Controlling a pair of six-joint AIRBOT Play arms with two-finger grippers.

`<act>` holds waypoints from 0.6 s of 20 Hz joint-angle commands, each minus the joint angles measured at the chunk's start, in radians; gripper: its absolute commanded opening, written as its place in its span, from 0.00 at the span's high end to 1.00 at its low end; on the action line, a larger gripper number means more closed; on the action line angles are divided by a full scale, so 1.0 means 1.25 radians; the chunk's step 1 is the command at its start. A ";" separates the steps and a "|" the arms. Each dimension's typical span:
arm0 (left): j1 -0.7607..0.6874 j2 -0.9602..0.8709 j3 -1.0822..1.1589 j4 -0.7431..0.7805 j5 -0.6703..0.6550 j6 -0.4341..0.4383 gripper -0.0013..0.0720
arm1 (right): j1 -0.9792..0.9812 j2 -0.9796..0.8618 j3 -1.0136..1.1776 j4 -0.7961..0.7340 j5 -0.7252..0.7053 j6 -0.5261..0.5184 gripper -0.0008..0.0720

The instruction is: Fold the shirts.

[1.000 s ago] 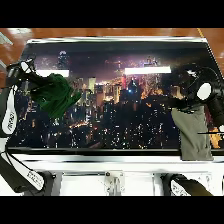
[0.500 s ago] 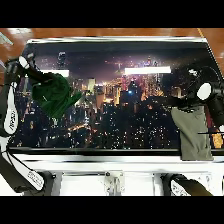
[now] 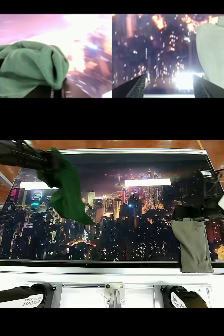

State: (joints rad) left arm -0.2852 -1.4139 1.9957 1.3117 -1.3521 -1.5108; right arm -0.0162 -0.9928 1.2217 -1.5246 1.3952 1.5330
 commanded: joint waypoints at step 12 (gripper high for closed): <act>-0.477 -0.209 -0.184 -0.107 0.173 -0.114 0.07 | 0.000 0.067 0.020 -0.009 0.228 -0.018 0.04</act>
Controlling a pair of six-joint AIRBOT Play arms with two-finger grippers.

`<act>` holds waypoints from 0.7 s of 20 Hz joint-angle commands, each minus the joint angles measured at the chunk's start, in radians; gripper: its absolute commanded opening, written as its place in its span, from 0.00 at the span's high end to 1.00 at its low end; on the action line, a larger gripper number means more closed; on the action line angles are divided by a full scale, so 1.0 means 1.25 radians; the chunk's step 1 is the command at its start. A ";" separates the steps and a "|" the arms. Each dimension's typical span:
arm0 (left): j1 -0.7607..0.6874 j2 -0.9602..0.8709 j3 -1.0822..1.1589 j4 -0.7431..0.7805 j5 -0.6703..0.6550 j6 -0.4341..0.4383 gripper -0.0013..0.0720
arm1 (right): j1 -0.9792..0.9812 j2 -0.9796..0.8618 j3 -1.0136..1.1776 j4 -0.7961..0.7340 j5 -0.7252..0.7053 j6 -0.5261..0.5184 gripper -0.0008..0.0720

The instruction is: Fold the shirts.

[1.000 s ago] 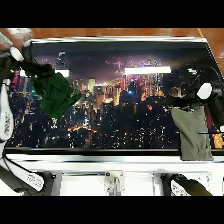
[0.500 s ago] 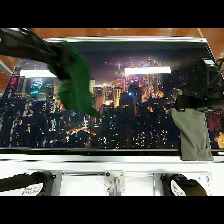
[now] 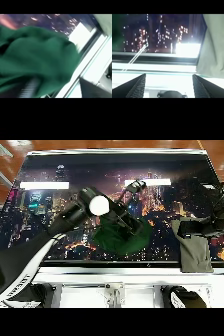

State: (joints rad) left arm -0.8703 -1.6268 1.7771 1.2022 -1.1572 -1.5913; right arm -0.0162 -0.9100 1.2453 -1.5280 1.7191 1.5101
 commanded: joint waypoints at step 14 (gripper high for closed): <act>0.428 0.117 -0.277 0.037 -0.195 0.035 0.05 | -0.190 -0.275 -0.001 0.262 -0.123 -0.088 0.04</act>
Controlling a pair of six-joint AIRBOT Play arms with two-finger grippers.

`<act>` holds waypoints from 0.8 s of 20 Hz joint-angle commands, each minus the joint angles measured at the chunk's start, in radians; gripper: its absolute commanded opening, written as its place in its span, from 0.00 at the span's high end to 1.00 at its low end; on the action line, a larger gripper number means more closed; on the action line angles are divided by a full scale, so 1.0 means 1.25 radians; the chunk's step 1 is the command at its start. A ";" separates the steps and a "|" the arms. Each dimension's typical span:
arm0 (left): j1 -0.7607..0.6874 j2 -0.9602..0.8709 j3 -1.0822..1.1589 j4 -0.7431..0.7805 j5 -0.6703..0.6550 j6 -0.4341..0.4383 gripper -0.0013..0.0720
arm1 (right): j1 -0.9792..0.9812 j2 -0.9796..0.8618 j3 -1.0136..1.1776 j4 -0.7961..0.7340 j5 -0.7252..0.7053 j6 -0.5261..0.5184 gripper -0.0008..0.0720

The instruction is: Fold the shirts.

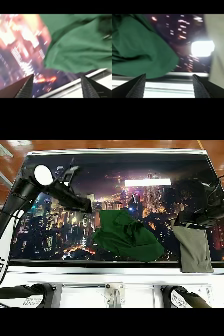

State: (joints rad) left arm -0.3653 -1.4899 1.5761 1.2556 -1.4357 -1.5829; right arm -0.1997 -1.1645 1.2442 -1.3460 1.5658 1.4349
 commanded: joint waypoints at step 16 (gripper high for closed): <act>-0.062 -0.091 -0.380 -0.168 0.437 0.057 0.21 | -0.027 -0.277 -0.116 0.203 -0.140 -0.098 0.04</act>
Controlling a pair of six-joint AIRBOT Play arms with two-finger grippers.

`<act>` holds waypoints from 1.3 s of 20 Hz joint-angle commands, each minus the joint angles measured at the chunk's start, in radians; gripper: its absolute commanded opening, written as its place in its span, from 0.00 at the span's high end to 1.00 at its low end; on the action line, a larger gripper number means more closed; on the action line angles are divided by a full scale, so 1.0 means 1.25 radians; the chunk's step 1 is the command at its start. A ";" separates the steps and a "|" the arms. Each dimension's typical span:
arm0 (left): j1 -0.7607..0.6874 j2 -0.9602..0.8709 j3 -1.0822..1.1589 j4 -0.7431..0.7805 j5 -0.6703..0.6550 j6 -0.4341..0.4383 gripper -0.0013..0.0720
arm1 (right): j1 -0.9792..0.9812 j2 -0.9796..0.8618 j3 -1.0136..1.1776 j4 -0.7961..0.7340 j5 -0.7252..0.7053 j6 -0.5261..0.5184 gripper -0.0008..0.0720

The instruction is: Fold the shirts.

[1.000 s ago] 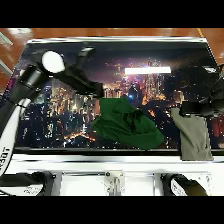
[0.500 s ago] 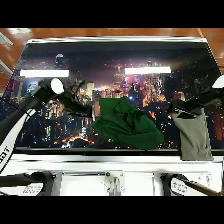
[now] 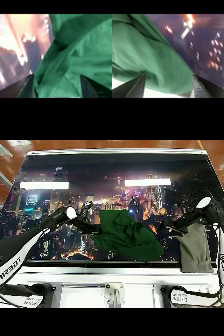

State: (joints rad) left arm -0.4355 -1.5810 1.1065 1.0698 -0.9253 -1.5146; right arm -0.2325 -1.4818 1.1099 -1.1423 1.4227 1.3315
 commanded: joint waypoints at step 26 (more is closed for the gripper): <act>-0.004 0.238 0.164 0.193 -0.024 0.030 0.92 | 0.150 0.128 0.043 0.035 -0.063 -0.125 0.90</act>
State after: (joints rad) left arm -0.4416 -1.4162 1.2118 1.1683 -0.9085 -1.4769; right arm -0.0452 -1.4509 1.1225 -1.0950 1.3437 1.2160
